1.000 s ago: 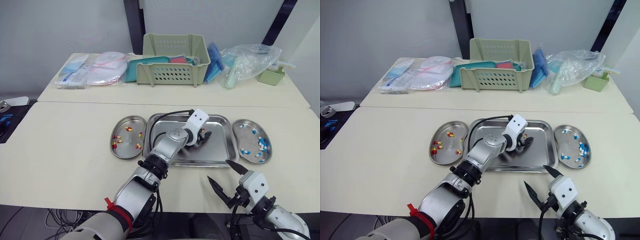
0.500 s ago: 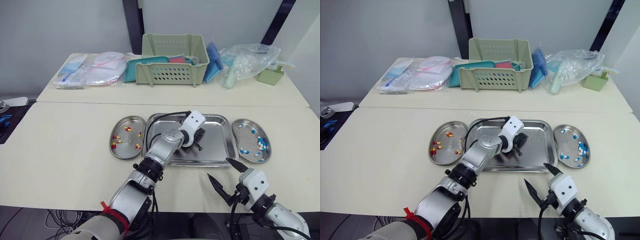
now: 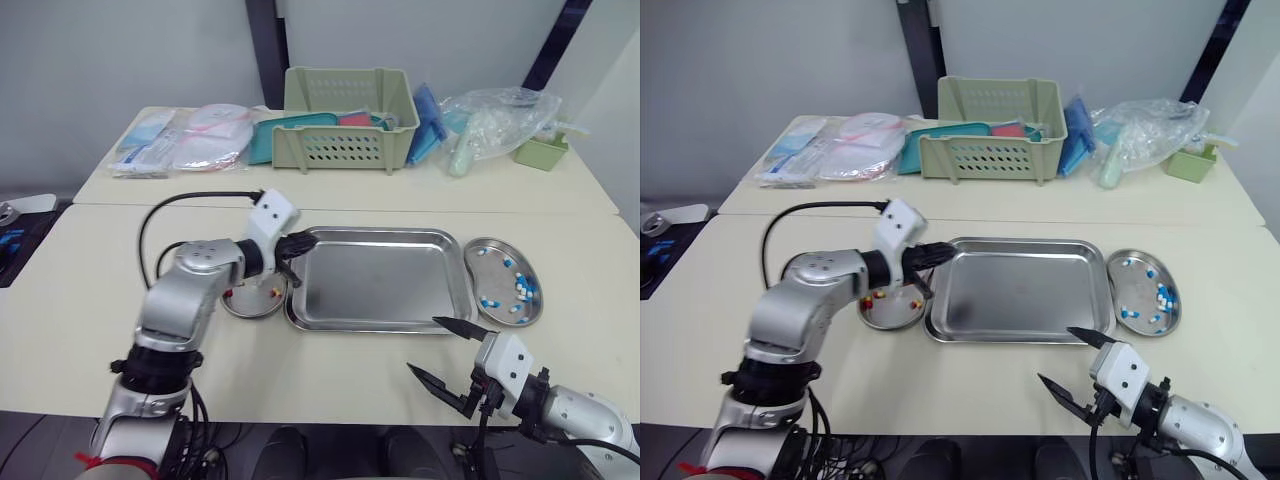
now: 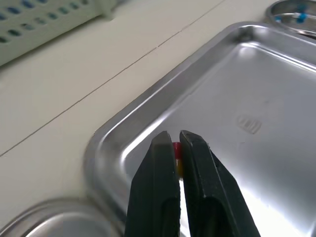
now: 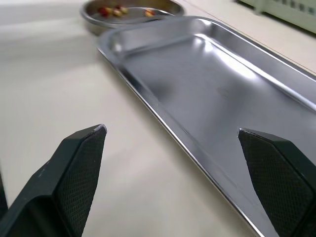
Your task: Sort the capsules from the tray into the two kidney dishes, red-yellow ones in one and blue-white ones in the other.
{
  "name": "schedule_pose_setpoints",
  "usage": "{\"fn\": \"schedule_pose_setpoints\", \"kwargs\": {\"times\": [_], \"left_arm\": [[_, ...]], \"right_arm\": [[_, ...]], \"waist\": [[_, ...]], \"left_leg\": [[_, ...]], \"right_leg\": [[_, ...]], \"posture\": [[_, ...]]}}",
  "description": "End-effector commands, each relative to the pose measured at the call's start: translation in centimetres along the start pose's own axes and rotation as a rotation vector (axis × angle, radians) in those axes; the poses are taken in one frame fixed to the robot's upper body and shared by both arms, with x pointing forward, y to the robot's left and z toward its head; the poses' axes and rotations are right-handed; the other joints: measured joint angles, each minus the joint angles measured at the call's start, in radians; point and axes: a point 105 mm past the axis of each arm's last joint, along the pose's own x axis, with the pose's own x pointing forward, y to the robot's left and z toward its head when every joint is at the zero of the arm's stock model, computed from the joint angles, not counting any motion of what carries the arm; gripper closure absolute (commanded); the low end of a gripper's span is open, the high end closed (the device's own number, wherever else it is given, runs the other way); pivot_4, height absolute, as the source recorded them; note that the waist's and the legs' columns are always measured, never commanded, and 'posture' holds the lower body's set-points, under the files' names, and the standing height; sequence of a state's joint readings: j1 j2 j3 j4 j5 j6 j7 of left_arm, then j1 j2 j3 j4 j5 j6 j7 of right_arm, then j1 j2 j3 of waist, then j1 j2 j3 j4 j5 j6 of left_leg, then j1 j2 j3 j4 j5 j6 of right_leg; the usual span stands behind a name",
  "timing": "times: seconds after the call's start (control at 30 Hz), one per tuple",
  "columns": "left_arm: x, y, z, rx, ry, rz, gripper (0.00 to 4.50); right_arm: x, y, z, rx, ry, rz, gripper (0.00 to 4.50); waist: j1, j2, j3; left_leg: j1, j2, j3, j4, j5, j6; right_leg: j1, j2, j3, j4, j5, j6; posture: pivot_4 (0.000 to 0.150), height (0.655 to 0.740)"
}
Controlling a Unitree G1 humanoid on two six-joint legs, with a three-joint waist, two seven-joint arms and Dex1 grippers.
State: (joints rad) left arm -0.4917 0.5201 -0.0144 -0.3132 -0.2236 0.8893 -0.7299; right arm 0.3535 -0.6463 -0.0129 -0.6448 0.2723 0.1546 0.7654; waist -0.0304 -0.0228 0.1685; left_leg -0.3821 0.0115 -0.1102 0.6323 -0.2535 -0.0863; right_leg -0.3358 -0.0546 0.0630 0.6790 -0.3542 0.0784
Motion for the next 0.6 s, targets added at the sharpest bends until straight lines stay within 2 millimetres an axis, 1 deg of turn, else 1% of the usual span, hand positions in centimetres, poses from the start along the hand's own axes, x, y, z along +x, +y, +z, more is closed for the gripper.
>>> {"fn": "schedule_pose_setpoints", "kwargs": {"times": [0.03,0.13,0.27,0.47,0.53,0.6], "left_arm": [[-2.4,1.1,-0.7,0.014,0.018,0.055,4.48],[-3.8,1.7,-2.1,0.000,0.062,0.096,4.48],[-4.6,1.9,-3.5,-0.022,0.105,0.123,4.48],[-4.5,2.4,-4.0,-0.039,0.095,0.190,4.48],[-4.8,2.6,-3.6,-0.069,0.049,0.216,4.48],[-5.0,2.6,-3.3,-0.067,0.036,0.214,3.92]], "right_arm": [[0.5,-0.1,1.0,0.003,-0.035,0.110,0.00],[1.1,-0.3,1.4,0.012,-0.050,0.194,0.00],[1.8,-0.4,1.7,0.010,-0.062,0.249,0.00],[2.3,-0.3,1.7,0.011,-0.072,0.263,0.00],[2.4,-0.3,1.8,0.011,-0.074,0.265,0.00],[2.4,-0.3,1.9,0.011,-0.078,0.261,0.00]], "waist": [[0.001,0.000,0.000],[0.002,-0.001,0.001],[0.003,-0.001,0.001],[0.002,-0.002,0.001],[0.002,-0.002,0.001],[0.001,-0.002,0.001]], "left_leg": [[0.000,0.000,0.000,0.000,0.000,0.000],[0.000,0.000,-0.001,-0.001,0.000,0.000],[0.000,0.000,-0.001,-0.001,0.000,0.000],[0.000,0.000,-0.001,-0.001,0.000,0.000],[0.000,0.000,-0.001,-0.001,0.000,0.000],[0.000,0.001,-0.001,-0.001,0.000,0.000]], "right_leg": [[0.000,0.000,0.000,0.000,0.000,0.000],[0.000,0.000,-0.001,0.000,0.000,0.000],[0.000,0.000,-0.001,0.000,0.000,0.000],[-0.001,0.000,-0.001,0.000,0.000,0.000],[-0.001,0.000,-0.001,0.000,0.000,0.000],[-0.001,0.000,-0.001,0.000,0.000,0.000]], "posture": [[0.150,0.7400],[0.150,0.7400],[0.150,0.7400],[0.150,0.7400],[0.150,0.7400],[0.150,0.7400]]}}
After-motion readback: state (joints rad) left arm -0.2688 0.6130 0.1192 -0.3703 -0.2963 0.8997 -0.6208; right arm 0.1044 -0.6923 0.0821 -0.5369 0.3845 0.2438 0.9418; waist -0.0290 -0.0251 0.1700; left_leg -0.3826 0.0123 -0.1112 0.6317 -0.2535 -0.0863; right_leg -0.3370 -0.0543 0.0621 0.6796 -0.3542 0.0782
